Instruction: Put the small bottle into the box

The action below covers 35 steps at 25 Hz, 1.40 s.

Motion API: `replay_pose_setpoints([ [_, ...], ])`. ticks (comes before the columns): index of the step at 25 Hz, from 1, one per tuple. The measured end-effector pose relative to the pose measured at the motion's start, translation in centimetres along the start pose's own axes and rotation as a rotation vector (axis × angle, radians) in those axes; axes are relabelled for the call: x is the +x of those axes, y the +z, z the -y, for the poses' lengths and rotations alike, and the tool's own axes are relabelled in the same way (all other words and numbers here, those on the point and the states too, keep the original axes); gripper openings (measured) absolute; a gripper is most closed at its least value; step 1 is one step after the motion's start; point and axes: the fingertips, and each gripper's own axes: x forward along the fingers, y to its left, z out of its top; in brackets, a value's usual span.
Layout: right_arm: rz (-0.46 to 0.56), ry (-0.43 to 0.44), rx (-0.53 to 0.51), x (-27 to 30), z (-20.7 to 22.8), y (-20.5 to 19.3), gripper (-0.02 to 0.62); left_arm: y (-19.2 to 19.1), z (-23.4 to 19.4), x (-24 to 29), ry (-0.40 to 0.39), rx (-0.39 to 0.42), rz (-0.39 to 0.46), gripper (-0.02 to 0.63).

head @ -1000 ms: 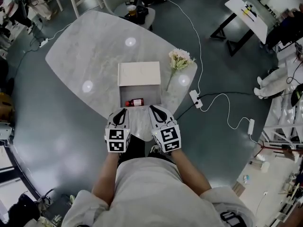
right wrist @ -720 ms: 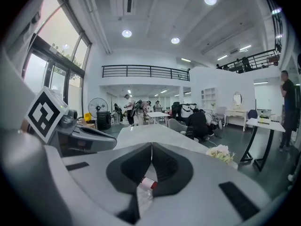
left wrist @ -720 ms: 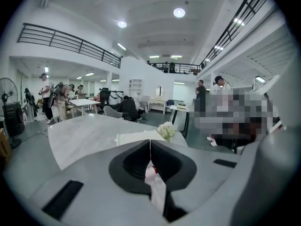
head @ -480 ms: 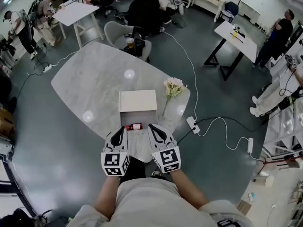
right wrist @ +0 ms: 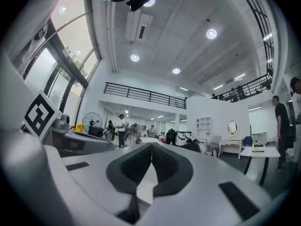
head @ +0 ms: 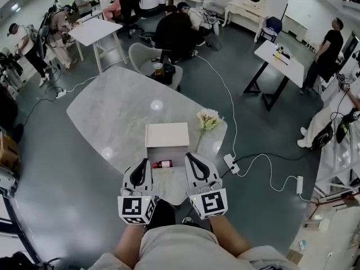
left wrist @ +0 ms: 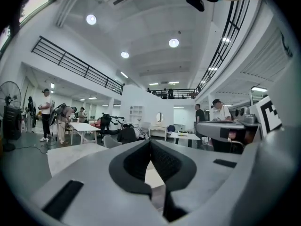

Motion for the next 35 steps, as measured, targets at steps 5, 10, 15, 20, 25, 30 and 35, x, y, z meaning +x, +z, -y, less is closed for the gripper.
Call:
replay_pose_setpoints([
  [5, 0.088, -0.020, -0.051, -1.3, 0.5, 4.2, 0.025, 3.3, 1.1, -1.0, -0.008, -0.001, 0.073, 0.024],
  [10, 0.102, -0.028, -0.064, -1.5, 0.9, 4.5, 0.025, 4.1, 1.6, -0.9, 0.005, 0.004, 0.098, 0.025],
  [15, 0.106, -0.032, -0.068, -2.0, 1.1, 4.6, 0.025, 3.8, 2.1, -0.8, 0.005, 0.018, 0.101, 0.023],
  [20, 0.091, -0.028, -0.082, -2.4, 1.5, 4.2, 0.025, 3.7, 3.1, -0.4, -0.010, 0.023, 0.108, 0.023],
  [25, 0.074, -0.029, -0.096, -2.5, 1.7, 4.0, 0.025, 3.7, 3.9, 0.2, -0.016, 0.025, 0.111, 0.023],
  [30, 0.044, -0.042, -0.058, -2.6, 2.5, 3.2, 0.025, 3.8, 3.1, 0.2, 0.003, 0.032, 0.110, 0.023],
  [35, 0.028, -0.051, -0.039, -2.7, 3.0, 2.9, 0.025, 3.7, 3.2, -0.1, 0.003, 0.033, 0.107, 0.023],
])
